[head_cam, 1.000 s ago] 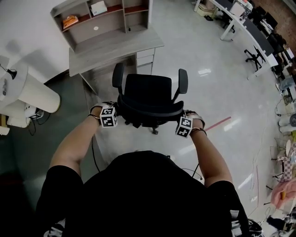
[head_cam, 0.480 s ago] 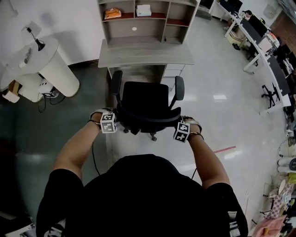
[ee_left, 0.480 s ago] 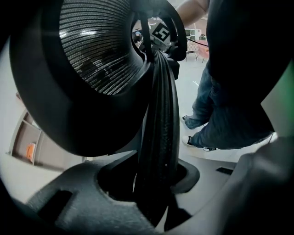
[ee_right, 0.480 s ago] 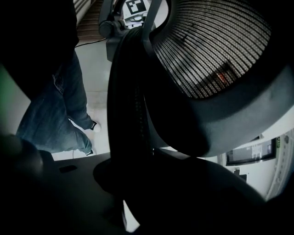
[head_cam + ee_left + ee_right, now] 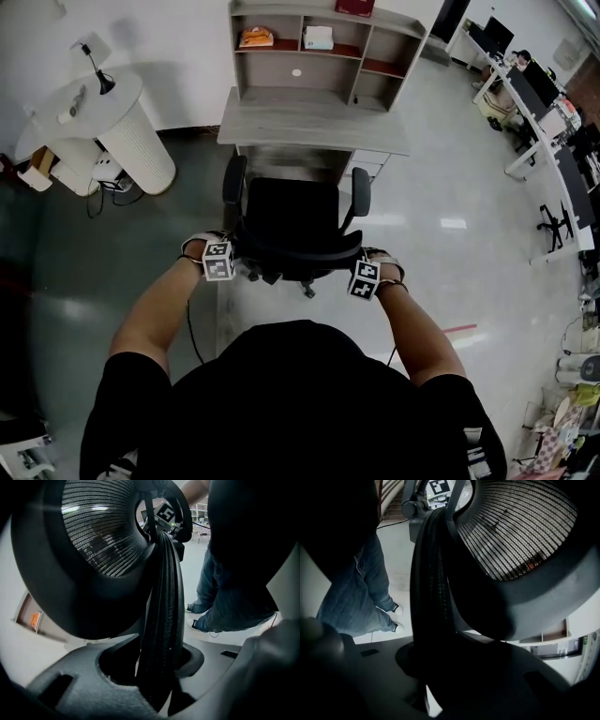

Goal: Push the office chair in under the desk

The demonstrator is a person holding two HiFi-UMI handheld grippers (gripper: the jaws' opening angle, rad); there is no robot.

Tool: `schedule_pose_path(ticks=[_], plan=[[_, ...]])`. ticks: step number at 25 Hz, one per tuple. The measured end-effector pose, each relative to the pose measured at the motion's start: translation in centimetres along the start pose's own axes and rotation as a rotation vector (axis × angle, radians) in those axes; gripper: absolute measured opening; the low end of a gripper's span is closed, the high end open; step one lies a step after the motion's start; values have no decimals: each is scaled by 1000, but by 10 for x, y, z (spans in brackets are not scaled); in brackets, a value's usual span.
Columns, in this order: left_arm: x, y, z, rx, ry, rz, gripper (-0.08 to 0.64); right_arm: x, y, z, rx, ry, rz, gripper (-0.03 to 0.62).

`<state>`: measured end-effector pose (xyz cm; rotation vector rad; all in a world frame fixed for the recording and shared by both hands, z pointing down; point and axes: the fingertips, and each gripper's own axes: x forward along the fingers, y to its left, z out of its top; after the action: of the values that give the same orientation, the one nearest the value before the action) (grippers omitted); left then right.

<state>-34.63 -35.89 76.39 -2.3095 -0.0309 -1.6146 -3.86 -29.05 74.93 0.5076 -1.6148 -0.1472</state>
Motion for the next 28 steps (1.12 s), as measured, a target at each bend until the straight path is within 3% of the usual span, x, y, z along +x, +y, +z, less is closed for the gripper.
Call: schedule_pose_path(ticks=[12,28], plan=[[8,20,8,-42,5,12,158,12,-31,-10,-28,-14,-3,126],[23,97,-4,-95,11,28,173,45,-111,-1,-42,-27,-8,127]])
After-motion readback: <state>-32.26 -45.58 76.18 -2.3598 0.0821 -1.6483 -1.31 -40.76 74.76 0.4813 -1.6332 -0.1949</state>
